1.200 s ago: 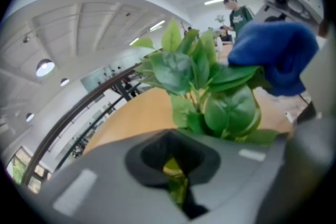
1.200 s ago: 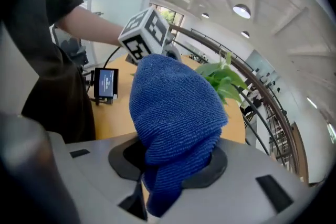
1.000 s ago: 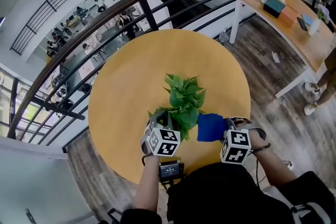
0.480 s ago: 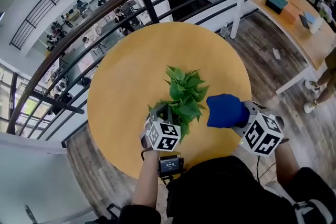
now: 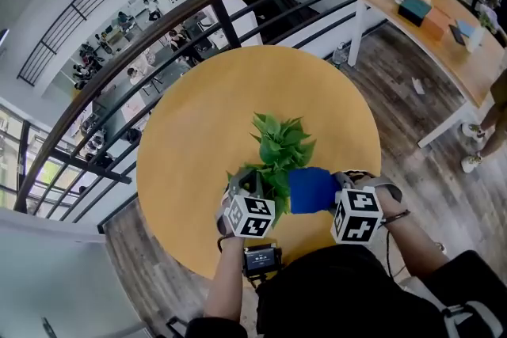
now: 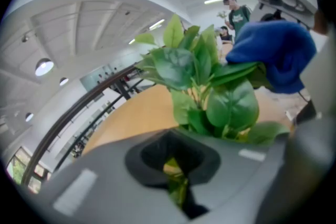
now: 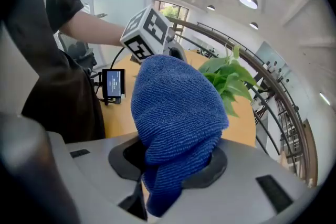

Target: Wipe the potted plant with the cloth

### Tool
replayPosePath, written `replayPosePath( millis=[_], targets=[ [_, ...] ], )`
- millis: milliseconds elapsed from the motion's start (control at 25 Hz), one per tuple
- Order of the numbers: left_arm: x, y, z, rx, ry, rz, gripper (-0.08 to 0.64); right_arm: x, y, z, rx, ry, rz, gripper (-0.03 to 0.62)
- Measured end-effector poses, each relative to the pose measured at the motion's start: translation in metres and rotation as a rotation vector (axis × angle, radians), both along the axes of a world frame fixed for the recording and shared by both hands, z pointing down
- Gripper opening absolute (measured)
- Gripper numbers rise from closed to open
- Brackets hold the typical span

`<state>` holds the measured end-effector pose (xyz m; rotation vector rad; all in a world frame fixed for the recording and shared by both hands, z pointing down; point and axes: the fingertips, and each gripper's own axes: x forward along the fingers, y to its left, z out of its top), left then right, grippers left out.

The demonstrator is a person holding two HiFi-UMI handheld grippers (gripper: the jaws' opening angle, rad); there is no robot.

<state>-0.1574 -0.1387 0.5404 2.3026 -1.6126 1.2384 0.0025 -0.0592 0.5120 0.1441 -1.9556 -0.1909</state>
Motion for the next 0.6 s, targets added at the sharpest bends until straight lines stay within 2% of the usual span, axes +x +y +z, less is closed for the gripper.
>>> replayPosePath(
  millis=[240,400,480,600],
  targets=[
    [-0.002,-0.002,0.002,0.002,0.0,-0.006,0.002,0.035,0.018,0.043,-0.121,0.068,0.066,0.15],
    [-0.003,-0.002,0.001,0.0,0.002,-0.005,0.002,0.06,0.02,0.065,-0.148,0.133,0.113,0.15],
    [-0.002,-0.002,0.001,0.0,0.0,-0.003,0.002,0.067,0.016,0.059,-0.142,0.118,0.14,0.15],
    [-0.002,-0.001,0.001,0.0,-0.001,-0.002,0.002,0.066,0.001,0.024,-0.097,0.023,0.176,0.15]
  ],
)
